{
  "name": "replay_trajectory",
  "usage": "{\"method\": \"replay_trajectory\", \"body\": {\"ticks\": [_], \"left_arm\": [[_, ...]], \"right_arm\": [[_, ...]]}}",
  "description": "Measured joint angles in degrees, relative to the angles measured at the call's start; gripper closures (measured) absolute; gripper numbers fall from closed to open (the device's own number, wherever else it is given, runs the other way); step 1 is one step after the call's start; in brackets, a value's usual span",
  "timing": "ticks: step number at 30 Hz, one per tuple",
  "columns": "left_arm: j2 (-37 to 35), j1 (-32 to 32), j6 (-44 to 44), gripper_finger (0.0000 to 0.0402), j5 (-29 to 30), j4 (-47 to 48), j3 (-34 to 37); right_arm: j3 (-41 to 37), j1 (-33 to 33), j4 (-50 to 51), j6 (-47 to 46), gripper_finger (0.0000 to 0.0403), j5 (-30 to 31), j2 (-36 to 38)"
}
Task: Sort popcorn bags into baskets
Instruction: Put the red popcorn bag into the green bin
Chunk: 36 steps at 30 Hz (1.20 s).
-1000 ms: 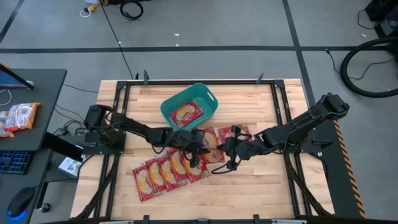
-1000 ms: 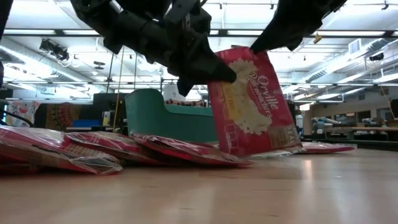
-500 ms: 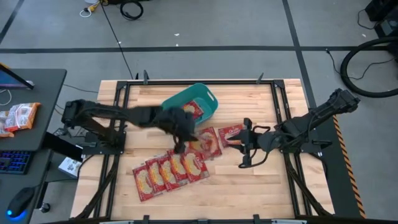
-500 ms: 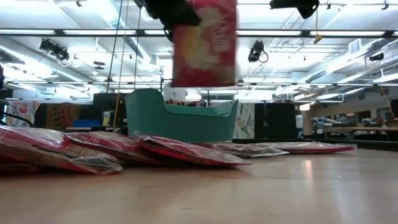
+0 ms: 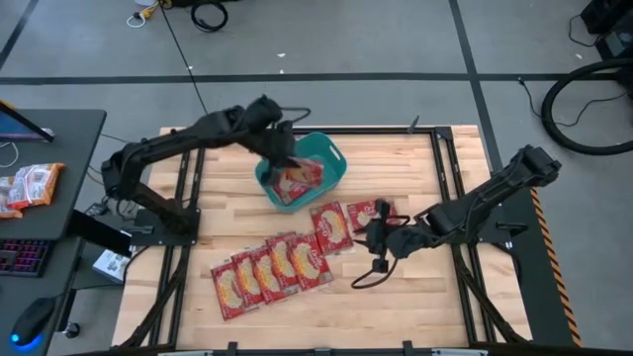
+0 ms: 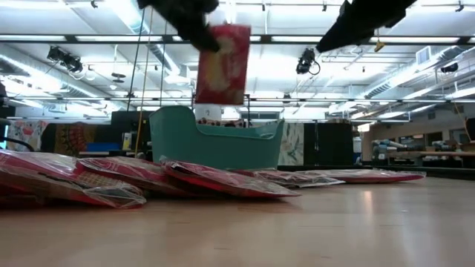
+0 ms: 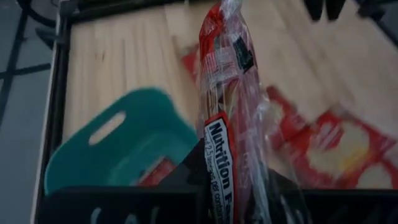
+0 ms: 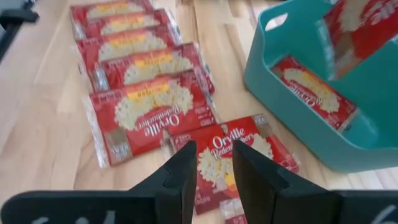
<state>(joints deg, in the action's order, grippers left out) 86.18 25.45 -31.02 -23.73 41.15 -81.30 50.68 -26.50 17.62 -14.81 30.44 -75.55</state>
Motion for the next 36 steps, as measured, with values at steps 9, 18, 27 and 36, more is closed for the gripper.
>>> {"method": "replay_trajectory", "body": {"ticks": [9, 18, 27, 36], "left_arm": [[5.9, 7.7, -13.5, 0.0369, -6.8, 12.4, 0.1], [13.7, 5.7, -16.0, 0.0367, -1.3, 15.6, 0.1], [14.8, 4.4, -14.6, 0.0282, 7.6, 10.6, 0.1], [12.3, 2.4, -11.2, 0.0187, 12.1, 10.7, -6.3]], "right_arm": [[0.0, 0.0, -2.1, 1.3, 0.0296, 0.0, -1.2], [0.0, 0.0, -3.4, 0.7, 0.0296, 0.0, -1.2], [0.0, 0.1, -3.4, -0.5, 0.0296, 0.0, -1.2], [-1.1, 0.7, -3.5, -1.7, 0.0296, -0.1, -1.4]]}}
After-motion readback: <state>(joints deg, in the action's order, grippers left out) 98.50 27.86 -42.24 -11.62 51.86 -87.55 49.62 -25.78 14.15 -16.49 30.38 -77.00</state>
